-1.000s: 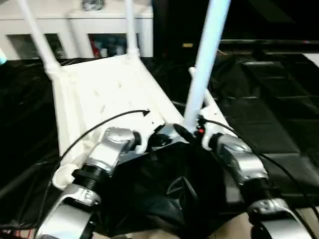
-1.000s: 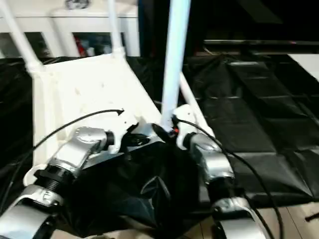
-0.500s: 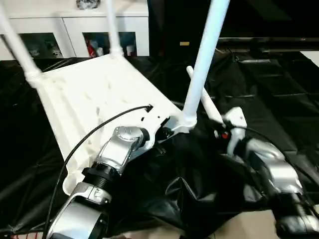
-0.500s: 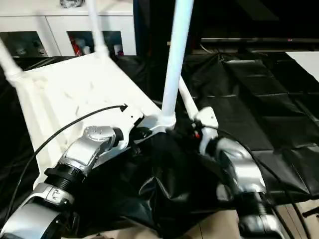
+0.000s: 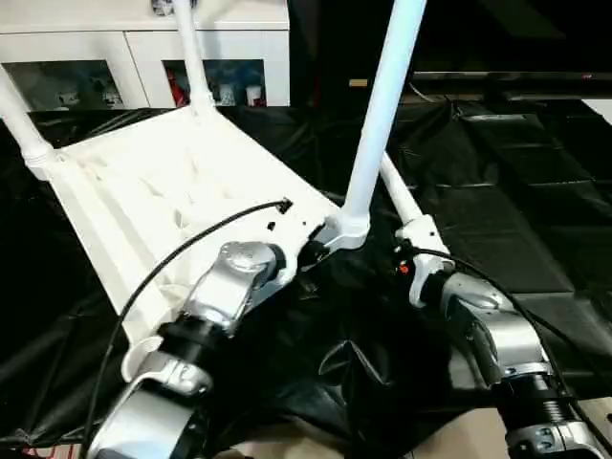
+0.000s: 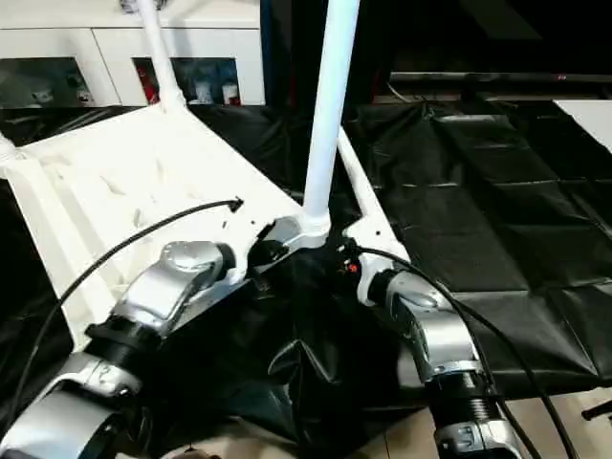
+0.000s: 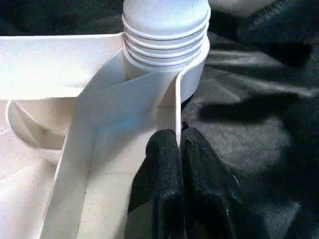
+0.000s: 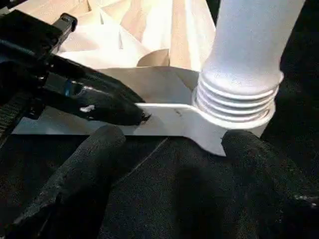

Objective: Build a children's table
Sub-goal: Rotate leg to tighten

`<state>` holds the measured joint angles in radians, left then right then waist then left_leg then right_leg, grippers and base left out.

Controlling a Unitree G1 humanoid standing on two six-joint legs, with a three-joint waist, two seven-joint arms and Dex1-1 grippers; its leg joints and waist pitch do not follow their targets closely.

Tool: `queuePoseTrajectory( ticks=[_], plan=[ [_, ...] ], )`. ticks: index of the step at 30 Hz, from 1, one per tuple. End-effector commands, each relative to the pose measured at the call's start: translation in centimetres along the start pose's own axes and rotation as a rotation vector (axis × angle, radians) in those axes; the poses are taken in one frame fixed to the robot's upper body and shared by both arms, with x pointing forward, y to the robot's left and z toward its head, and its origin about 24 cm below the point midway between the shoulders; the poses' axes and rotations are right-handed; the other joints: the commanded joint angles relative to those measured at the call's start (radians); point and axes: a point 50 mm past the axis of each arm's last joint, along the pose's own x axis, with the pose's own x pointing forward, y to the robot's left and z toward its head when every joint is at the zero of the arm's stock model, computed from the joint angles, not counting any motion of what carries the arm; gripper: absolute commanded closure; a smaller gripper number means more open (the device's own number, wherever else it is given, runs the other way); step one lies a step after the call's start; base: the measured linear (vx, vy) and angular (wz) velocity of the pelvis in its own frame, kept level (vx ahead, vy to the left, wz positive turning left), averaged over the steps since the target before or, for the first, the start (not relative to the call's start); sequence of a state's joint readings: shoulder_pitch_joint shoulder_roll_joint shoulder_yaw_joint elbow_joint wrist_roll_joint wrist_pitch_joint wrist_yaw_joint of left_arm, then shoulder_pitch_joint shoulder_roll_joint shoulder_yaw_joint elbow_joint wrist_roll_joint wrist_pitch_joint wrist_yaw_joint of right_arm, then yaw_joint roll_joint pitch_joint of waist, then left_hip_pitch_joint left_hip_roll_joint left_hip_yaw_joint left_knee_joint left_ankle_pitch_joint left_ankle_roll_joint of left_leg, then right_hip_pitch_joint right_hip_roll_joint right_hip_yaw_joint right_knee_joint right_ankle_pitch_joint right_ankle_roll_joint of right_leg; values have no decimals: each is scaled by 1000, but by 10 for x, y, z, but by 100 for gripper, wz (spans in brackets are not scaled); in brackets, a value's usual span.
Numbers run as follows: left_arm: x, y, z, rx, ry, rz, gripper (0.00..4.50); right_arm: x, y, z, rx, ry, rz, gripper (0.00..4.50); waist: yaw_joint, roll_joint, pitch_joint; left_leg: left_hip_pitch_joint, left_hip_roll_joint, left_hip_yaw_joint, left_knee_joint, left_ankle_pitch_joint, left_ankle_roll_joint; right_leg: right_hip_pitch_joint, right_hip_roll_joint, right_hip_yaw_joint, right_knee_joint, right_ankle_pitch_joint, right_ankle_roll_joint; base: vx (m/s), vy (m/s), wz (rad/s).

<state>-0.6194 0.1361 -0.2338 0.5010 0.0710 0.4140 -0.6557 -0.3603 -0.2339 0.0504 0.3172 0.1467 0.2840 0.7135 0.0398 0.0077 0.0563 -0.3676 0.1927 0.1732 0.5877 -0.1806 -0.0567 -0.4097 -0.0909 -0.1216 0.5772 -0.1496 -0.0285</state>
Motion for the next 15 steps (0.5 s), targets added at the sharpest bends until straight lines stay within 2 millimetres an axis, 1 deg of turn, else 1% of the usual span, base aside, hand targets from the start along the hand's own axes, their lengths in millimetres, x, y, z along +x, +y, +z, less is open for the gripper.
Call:
queuePoseTrajectory(
  ticks=[1, 4, 6, 7, 8, 9, 10, 11, 12, 13, 15],
  plan=[
    [-4, -3, 4, 33, -41, -56, 450, -1, -4, 9, -36, -10, -15, 91, 7, -12, -73, 2, 34, -9, -59, -172, 86, 64, -62, 53, -74, -316, -152, 0, 0, 0],
    [-7, -5, 2, 61, -54, -110, 450, -6, -9, 12, -48, -16, -27, 91, 11, -11, -72, 6, 34, -8, -60, -188, 75, 62, -62, 54, -75, -329, -147, 0, 0, 0],
    [-12, -6, -2, 99, -52, -176, 450, -13, -15, 17, -7, -32, -6, 53, 13, -8, -71, 7, 34, -8, -61, -196, 74, 62, -62, 55, -77, -333, -144, 0, 0, 0],
    [-13, -6, -3, 109, -53, -202, 450, -15, -16, 19, 1, -36, 0, 53, 16, -9, -72, 7, 35, -9, -62, -196, 75, 64, -64, 55, -76, -332, -142, 0, 0, 0],
    [-15, -7, -4, 120, -59, -229, 450, -16, -17, 20, 2, -36, 7, 53, 19, -7, -73, 8, 37, -9, -62, -188, 73, 63, -64, 56, -73, -319, -145, 0, 0, 0],
    [-15, -7, -4, 120, -59, -229, 450, -16, -17, 20, 2, -36, 7, 39, 19, -7, -73, 8, 37, -9, -62, -188, 73, 63, -64, 56, -73, -319, -145, 0, 0, 0],
    [-17, -9, -4, 134, -72, -265, 450, -18, -17, 21, 0, -34, 25, 23, 21, -6, -73, 9, 38, -9, -62, -187, 68, 62, -63, 56, -70, -301, -155, 0, 0, 0],
    [-19, -10, -5, 143, -76, -299, 450, -19, -17, 21, -10, -27, 47, 13, 20, -6, -73, 8, 38, -8, -63, -185, 67, 62, -61, 57, -69, -297, -156, 0, 0, 0],
    [-23, -12, -6, 164, -74, -349, 450, -20, -15, 22, -28, -12, 82, 8, 22, -8, -73, 10, 37, -7, -61, -187, 65, 61, -62, 57, -69, -292, -158, 0, 0, 0],
    [-28, -14, -9, 184, -58, -413, 450, -22, -15, 21, -77, 19, 101, 4, 26, -10, -74, 10, 40, -9, -63, -181, 67, 64, -65, 58, -64, -289, -160, 0, 0, 0],
    [-30, -14, -11, 189, -49, -432, 450, -22, -16, 21, -101, 32, 98, 2, 27, -6, -73, 10, 40, -7, -62, -175, 65, 61, -65, 60, -64, -282, -166, 0, 0, 0]
  ],
)
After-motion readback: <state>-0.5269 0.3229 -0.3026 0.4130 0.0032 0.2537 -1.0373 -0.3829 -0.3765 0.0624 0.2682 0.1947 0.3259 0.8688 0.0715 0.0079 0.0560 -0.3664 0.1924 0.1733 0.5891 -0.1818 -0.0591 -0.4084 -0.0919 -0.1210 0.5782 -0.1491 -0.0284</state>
